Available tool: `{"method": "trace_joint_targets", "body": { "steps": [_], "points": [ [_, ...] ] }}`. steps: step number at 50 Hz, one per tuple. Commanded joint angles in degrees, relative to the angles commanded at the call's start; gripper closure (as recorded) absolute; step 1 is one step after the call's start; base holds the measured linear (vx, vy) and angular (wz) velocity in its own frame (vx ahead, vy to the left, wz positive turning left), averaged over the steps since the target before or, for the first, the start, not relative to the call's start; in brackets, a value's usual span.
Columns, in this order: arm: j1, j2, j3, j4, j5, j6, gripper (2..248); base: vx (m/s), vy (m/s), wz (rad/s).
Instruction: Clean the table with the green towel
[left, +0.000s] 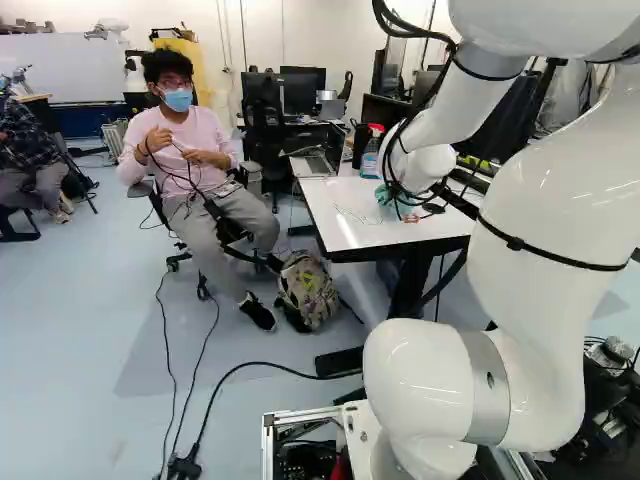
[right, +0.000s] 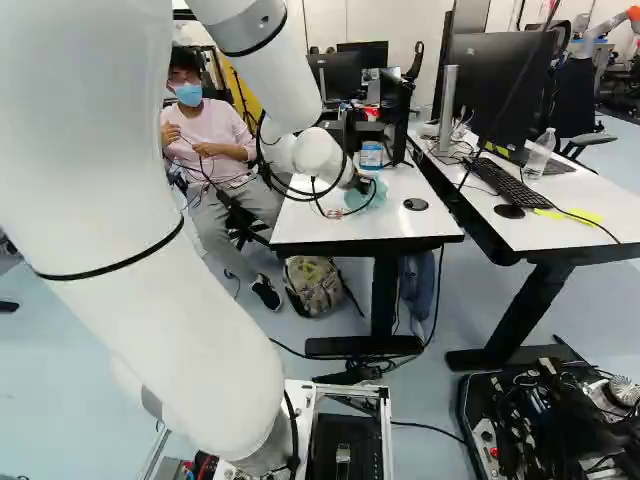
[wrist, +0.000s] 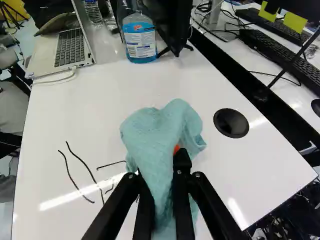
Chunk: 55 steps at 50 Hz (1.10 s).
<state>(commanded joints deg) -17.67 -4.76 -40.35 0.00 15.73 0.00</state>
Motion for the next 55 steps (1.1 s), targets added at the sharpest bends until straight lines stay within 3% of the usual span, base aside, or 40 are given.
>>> {"method": "trace_joint_targets", "body": {
  "steps": [30,55],
  "points": [
    [2.4,-0.6,-0.6,0.0,-0.1,0.0,208,0.000,0.000,0.000],
    [2.5,-4.2,-1.2,0.0,0.6,0.0,208,0.000,0.000,0.000]
  ]
}}
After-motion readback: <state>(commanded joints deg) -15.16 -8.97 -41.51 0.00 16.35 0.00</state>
